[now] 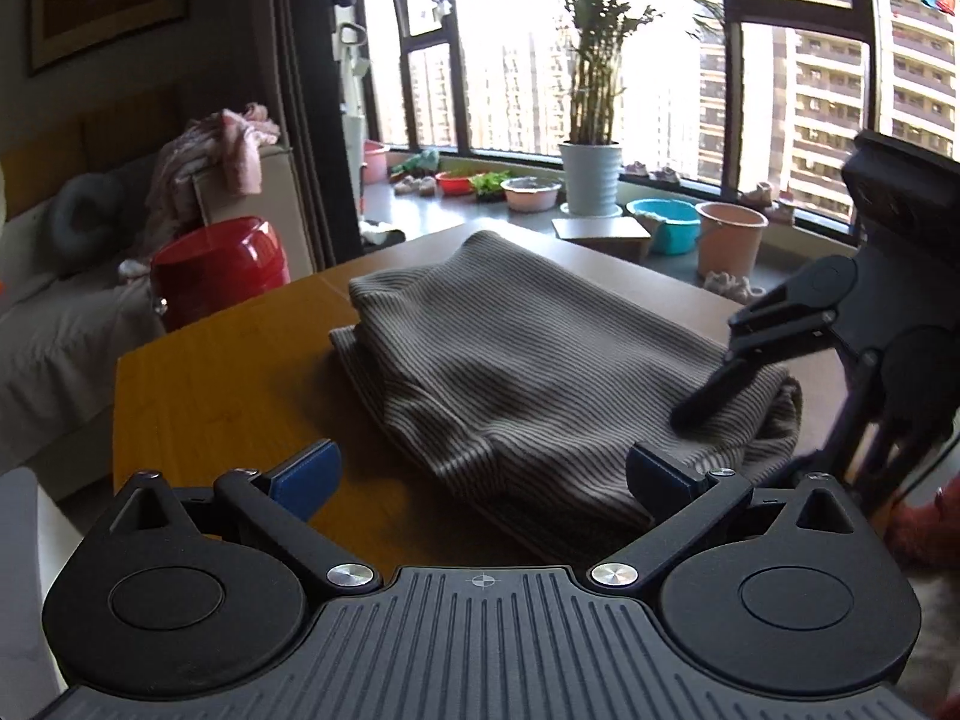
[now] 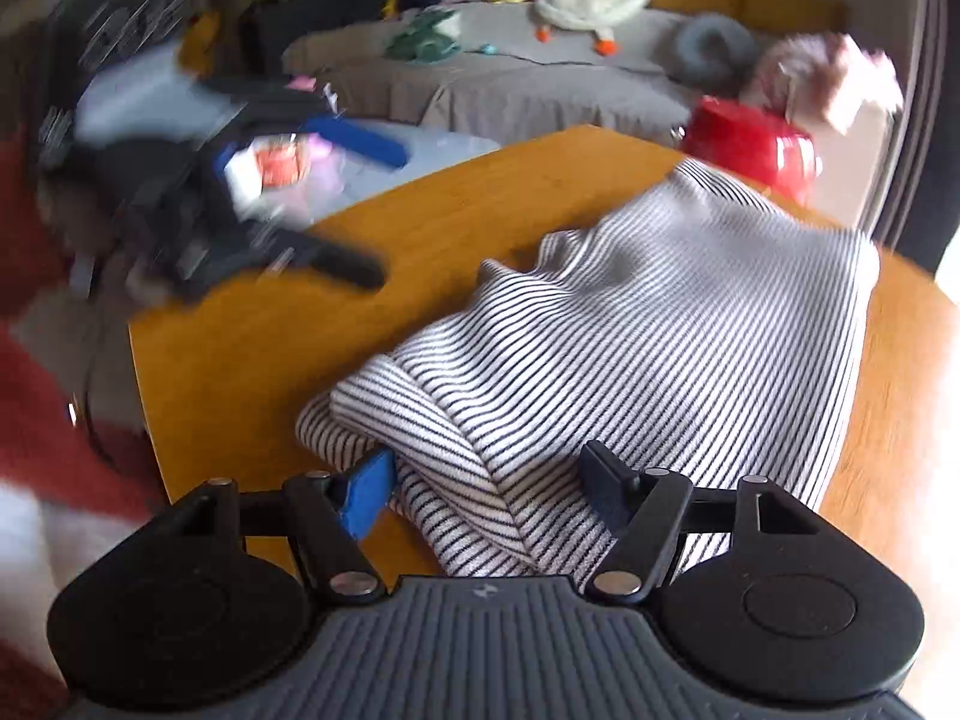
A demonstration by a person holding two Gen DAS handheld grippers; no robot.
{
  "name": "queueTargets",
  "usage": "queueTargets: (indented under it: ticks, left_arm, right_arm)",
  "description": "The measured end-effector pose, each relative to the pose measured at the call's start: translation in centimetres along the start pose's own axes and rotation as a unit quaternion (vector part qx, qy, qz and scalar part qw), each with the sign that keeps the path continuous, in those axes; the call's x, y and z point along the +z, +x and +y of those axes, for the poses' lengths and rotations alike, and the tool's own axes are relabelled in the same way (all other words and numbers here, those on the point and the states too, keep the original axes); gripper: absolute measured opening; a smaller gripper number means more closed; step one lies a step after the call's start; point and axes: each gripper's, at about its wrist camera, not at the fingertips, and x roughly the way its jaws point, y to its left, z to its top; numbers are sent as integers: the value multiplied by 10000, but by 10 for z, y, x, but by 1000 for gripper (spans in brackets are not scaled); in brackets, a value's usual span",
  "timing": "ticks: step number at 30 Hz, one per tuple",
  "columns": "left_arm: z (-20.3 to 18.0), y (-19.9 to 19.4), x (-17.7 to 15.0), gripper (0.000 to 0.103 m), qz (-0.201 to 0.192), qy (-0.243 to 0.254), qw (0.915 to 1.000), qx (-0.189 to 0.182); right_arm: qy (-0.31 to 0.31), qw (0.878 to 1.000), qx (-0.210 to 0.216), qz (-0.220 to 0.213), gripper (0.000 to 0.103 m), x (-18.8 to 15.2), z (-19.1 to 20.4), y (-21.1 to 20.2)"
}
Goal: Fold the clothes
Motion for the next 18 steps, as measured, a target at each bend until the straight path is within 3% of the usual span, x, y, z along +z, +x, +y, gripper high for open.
queueTargets:
  ticks: [4, 10, 14, 18]
  left_arm:
    - [-26, 2, -11, 103, 228, 698, 9968, -323]
    - [-51, 22, -22, 103, 517, 1451, 9877, -280]
    - [-58, 35, -26, 103, 561, 1724, 9832, -222]
    - [-52, 44, -24, 103, 615, 1572, 9854, -227]
  right_arm:
    - [107, 9999, 14, -9, 68, -2, 2, 0]
    - [-26, 9999, -103, -66, 72, -4, 7, -1]
    - [-395, 9988, -270, -93, 72, -4, 14, 1]
    - [-814, 9957, -442, -97, 72, -6, 23, -1]
